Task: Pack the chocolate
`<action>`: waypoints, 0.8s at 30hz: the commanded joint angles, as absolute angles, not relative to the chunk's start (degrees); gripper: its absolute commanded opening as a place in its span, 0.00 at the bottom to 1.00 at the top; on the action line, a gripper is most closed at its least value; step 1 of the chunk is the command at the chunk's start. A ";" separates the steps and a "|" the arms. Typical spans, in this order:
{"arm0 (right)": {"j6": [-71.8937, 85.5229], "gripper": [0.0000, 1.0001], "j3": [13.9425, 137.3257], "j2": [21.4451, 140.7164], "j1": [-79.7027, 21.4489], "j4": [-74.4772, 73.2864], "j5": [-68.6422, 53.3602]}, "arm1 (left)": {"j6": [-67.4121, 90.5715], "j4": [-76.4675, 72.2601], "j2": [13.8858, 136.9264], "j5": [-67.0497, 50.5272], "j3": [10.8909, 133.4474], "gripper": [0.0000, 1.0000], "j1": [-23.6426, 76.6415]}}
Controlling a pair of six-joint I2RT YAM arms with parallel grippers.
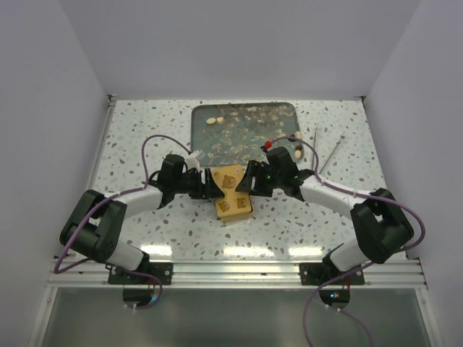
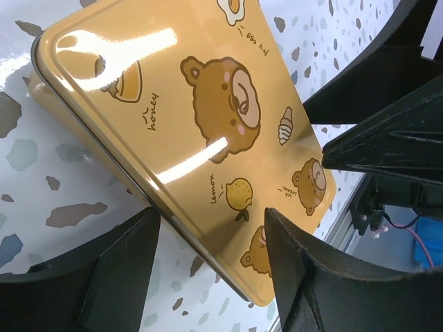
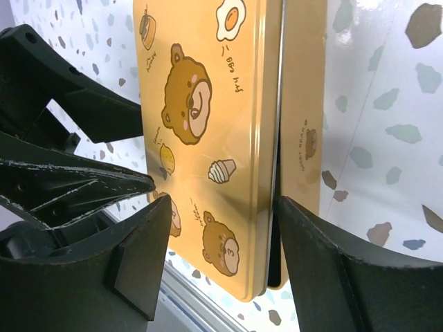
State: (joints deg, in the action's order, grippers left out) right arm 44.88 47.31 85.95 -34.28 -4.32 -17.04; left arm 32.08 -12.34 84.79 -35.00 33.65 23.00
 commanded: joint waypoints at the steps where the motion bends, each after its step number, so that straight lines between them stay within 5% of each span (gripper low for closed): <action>1: 42.80 0.67 49.22 83.23 -34.10 -6.85 -13.54 | 31.03 -12.57 85.08 -34.45 35.68 0.67 23.38; 24: 46.32 0.74 45.09 84.64 -35.33 -1.50 -17.67 | 29.88 -9.23 83.85 -32.87 36.83 0.67 24.61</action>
State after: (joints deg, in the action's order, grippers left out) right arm 45.50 45.56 85.01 -34.74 -3.73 -16.29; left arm 31.81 -10.44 84.82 -33.69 35.00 24.01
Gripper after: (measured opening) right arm 0.735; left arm 0.670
